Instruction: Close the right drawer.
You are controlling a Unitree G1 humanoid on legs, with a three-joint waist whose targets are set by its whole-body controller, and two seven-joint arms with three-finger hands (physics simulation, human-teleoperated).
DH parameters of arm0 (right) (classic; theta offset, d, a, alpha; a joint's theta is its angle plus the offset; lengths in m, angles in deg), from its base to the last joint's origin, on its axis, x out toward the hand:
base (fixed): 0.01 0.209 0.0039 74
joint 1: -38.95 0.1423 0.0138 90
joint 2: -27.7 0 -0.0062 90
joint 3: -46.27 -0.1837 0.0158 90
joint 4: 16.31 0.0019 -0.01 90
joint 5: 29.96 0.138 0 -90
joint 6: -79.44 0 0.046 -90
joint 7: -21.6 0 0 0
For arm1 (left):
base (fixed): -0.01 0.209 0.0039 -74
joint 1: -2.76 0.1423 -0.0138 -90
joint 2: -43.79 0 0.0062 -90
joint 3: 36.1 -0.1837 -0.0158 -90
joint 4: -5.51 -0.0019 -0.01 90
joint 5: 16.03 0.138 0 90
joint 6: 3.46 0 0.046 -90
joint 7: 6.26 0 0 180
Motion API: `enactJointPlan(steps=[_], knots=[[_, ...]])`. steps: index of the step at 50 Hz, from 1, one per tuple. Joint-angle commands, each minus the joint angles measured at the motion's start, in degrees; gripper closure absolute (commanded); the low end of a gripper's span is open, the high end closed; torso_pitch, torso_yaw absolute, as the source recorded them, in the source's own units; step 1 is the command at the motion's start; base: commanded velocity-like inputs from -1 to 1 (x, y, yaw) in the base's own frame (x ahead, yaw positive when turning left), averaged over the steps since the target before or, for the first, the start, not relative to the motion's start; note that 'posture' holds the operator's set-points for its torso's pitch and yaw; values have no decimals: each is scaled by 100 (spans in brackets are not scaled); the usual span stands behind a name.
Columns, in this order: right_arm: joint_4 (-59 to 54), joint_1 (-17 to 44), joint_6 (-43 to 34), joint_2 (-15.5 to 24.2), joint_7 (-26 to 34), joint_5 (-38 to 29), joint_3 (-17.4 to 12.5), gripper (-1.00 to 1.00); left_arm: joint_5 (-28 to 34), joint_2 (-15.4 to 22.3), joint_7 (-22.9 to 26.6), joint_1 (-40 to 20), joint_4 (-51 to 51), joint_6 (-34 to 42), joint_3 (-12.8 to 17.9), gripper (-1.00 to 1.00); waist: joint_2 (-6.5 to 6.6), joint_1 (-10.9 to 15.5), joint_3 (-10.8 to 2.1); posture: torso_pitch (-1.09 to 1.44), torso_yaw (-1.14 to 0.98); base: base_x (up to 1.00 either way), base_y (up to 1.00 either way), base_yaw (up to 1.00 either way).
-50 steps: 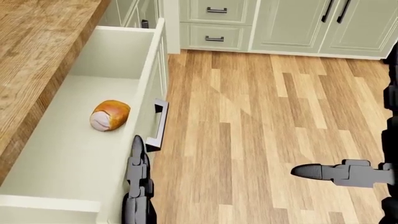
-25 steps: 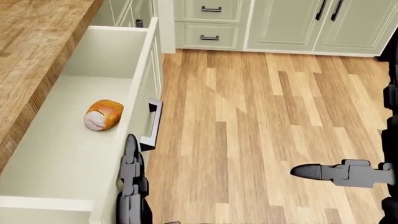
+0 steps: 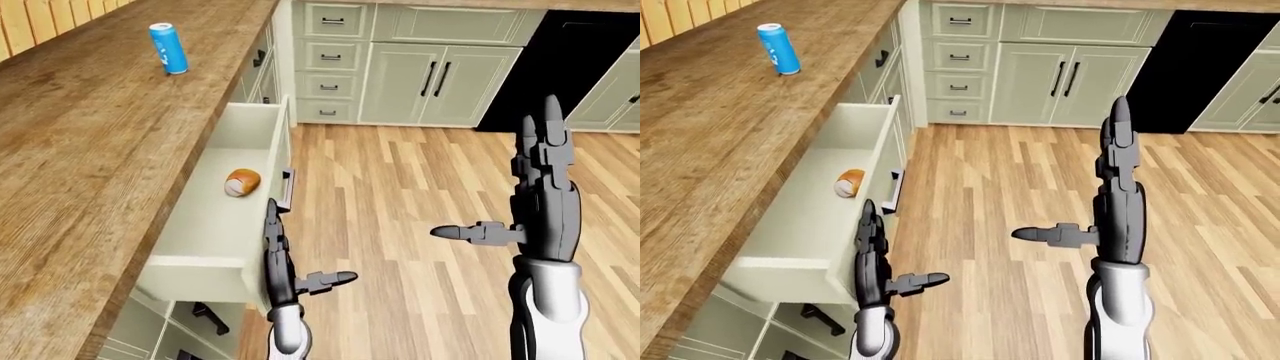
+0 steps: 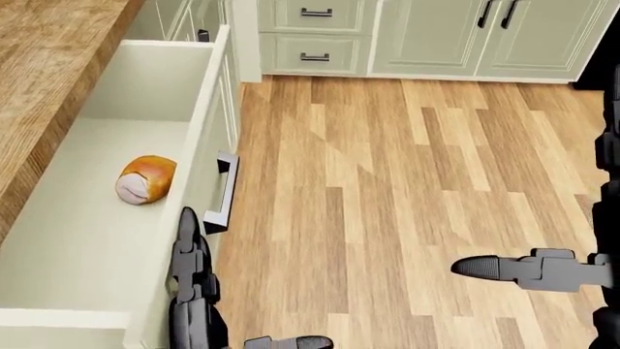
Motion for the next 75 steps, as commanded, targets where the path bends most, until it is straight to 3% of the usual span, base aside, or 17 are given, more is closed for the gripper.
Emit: enactJointPlan(steps=[1,32,64,75], knots=[[218,92,140,54,-32,23,-46,-100,-78,-2,-239,-76,372,-277,165,-100,-30,39,-107,0,0,0,0,0],[113,108,205,53,-44,5,-13,-100,-441,33,-424,-231,407,-272,436,-100,-40,29,-102,0,0,0,0,0],[33,124,254,62,-45,-17,-3,-100,-1375,360,-314,-729,-44,-125,1350,-100,22,-9,-113,0,0,0,0,0],[-1,127,276,56,-59,-37,24,-100,-1573,449,-325,-814,-144,-111,1500,-100,58,-19,-128,0,0,0,0,0]])
